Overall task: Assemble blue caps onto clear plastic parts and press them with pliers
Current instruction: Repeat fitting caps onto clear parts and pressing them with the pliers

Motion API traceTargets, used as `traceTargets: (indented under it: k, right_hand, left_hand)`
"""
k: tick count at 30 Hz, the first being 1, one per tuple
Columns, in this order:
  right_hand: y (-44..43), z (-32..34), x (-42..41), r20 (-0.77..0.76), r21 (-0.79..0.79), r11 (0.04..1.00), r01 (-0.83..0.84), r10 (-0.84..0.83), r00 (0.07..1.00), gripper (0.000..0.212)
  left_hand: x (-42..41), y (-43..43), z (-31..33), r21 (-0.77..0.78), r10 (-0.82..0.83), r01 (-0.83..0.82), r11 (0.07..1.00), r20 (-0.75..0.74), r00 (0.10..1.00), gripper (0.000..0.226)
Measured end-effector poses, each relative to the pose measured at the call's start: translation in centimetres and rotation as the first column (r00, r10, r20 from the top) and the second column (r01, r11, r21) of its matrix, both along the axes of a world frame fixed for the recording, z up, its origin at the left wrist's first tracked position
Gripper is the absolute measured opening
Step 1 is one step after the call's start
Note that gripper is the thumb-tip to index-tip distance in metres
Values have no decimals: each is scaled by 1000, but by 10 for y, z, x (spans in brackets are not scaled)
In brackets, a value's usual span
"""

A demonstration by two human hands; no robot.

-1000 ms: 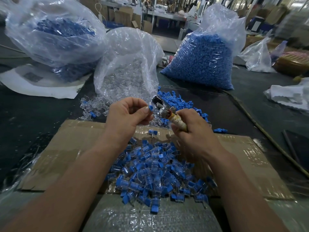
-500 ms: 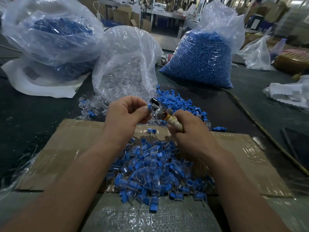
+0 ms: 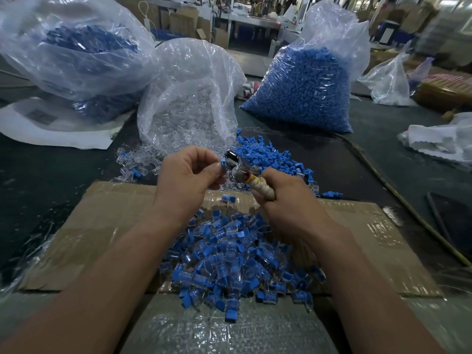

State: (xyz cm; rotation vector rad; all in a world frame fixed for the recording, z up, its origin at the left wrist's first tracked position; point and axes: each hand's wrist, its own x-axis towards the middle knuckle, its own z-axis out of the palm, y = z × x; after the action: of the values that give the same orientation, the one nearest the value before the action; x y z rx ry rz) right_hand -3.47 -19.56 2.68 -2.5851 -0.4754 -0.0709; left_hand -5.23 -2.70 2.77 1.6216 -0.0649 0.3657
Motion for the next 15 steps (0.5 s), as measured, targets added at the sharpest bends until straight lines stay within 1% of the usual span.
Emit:
traceTargets:
  k: [4,10,15]
  right_hand:
    - [2,0,0,26,-20,1000,12,-12,1000,11]
    - [0,-4,1,73,-8,1000,-4,4,997,12]
    - [-5,-3,5,9,33,999,-28,27,1000,8]
  left_hand:
    - [0,0,0,7,5,-5,1000,4,1000,24]
    - [0,0,0,3,16,-16,1000,5,1000,24]
    - [2,1,-4,47,44,-45,998,22,999,26]
